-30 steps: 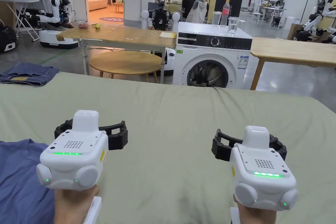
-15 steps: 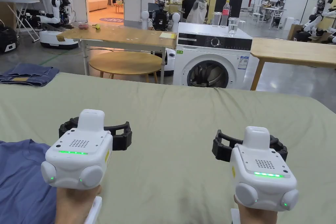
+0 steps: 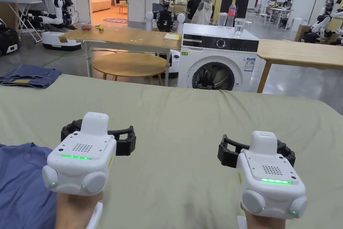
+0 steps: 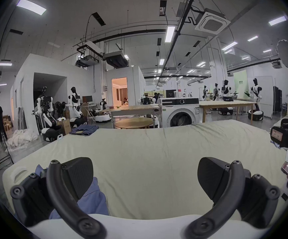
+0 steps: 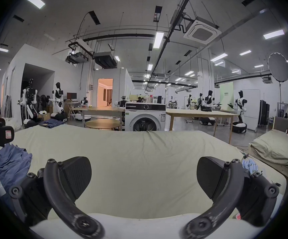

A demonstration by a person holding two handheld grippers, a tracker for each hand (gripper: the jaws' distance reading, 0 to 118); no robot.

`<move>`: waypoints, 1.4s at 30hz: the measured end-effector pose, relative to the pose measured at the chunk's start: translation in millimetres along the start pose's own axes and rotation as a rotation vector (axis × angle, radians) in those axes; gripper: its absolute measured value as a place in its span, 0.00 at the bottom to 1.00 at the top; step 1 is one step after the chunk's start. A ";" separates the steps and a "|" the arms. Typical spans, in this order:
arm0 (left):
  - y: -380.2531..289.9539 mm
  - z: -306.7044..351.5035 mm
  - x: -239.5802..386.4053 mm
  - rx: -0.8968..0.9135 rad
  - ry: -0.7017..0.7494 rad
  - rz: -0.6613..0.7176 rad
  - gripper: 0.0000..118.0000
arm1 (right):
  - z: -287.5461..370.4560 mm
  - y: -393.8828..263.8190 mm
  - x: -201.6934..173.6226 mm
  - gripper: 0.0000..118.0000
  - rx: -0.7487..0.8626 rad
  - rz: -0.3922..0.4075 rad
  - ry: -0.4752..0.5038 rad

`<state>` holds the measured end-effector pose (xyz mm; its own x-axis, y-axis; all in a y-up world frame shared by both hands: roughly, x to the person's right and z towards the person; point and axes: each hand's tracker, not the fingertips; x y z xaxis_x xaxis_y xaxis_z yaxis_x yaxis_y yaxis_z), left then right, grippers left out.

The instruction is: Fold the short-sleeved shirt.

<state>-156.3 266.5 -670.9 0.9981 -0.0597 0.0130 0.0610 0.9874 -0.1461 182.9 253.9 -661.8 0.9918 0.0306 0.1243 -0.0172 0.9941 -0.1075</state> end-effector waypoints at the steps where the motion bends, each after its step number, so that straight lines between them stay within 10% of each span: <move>1: -0.1 -0.1 0.3 -0.002 -0.003 0.001 1.00 | 0.0 0.6 -0.4 1.00 0.000 0.000 0.000; 42: 4.0 -0.2 -3.8 0.042 -0.004 0.043 1.00 | 0.5 3.1 -6.2 1.00 0.019 0.000 -0.008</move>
<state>-159.9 270.7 -671.7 0.9998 -0.0169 0.0117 0.0180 0.9943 -0.1054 176.6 256.9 -662.5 0.9907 0.0315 0.1324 -0.0199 0.9959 -0.0884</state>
